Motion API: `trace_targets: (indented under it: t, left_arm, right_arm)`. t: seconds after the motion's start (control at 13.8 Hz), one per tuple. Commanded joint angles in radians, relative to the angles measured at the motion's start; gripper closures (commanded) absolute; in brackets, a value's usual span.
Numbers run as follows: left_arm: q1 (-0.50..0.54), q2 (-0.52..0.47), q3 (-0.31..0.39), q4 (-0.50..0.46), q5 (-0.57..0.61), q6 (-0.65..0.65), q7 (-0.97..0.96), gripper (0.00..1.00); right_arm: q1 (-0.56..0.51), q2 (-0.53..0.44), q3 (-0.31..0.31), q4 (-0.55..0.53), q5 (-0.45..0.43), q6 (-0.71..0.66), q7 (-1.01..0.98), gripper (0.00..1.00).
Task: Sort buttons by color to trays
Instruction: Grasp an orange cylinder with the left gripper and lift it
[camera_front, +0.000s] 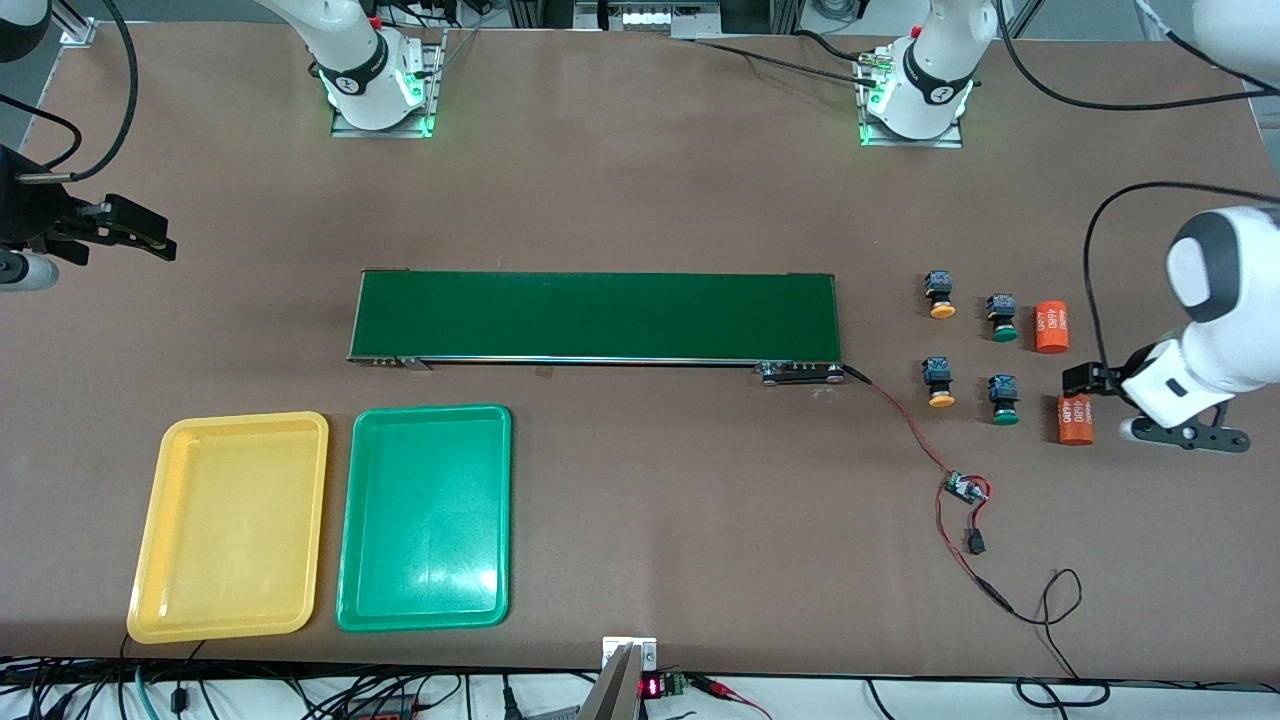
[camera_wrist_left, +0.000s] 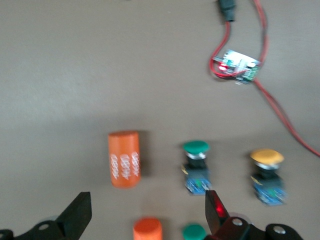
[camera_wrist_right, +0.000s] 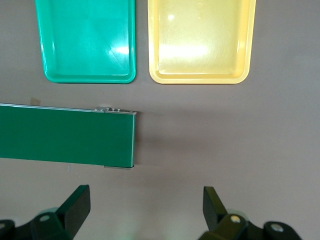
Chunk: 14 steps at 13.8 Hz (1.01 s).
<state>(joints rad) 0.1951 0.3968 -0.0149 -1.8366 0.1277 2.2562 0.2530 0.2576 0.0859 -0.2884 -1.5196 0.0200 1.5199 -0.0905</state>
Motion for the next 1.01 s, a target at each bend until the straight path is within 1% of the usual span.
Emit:
trace_targets:
  t: [0.0,0.36,0.43,0.51,0.58,0.72,0.8,0.87,0.94]
  left_arm:
    - [0.044,0.011,-0.008,-0.091,0.070,0.191,0.029,0.00]
    - [0.102,0.131,-0.010,-0.095,0.072,0.354,0.071,0.00]
    - [0.106,0.149,-0.010,-0.095,0.072,0.368,0.074,0.00]
    - [0.106,0.161,-0.010,-0.099,0.072,0.368,0.077,0.03]
    - [0.107,0.175,-0.010,-0.111,0.072,0.370,0.078,0.09]
    - [0.119,0.198,-0.010,-0.102,0.072,0.373,0.080,0.35]
    - [0.118,0.200,-0.011,-0.099,0.072,0.373,0.080,0.55]
    - [0.118,0.198,-0.014,-0.096,0.072,0.372,0.080,0.66]
    - [0.116,0.189,-0.019,-0.093,0.073,0.367,0.078,0.74]
  right_arm:
    - [0.000,-0.006,0.002,-0.010,-0.015,0.011,-0.009,0.00]
    - [0.000,-0.006,0.002,-0.010,-0.015,0.009,-0.009,0.00]
    - [-0.001,-0.008,0.002,-0.008,-0.015,0.009,-0.009,0.00]
    - [-0.001,-0.006,0.002,-0.010,-0.015,0.011,-0.009,0.00]
    - [-0.001,-0.006,0.002,-0.008,-0.015,0.011,-0.009,0.00]
    - [0.000,-0.006,0.002,-0.010,-0.015,0.009,-0.009,0.00]
    - [0.002,-0.006,0.002,-0.008,-0.015,0.009,-0.009,0.00]
    - [0.002,-0.008,0.002,-0.008,-0.015,0.009,-0.009,0.00]
    - [0.002,-0.006,0.002,-0.010,-0.015,0.009,-0.009,0.00]
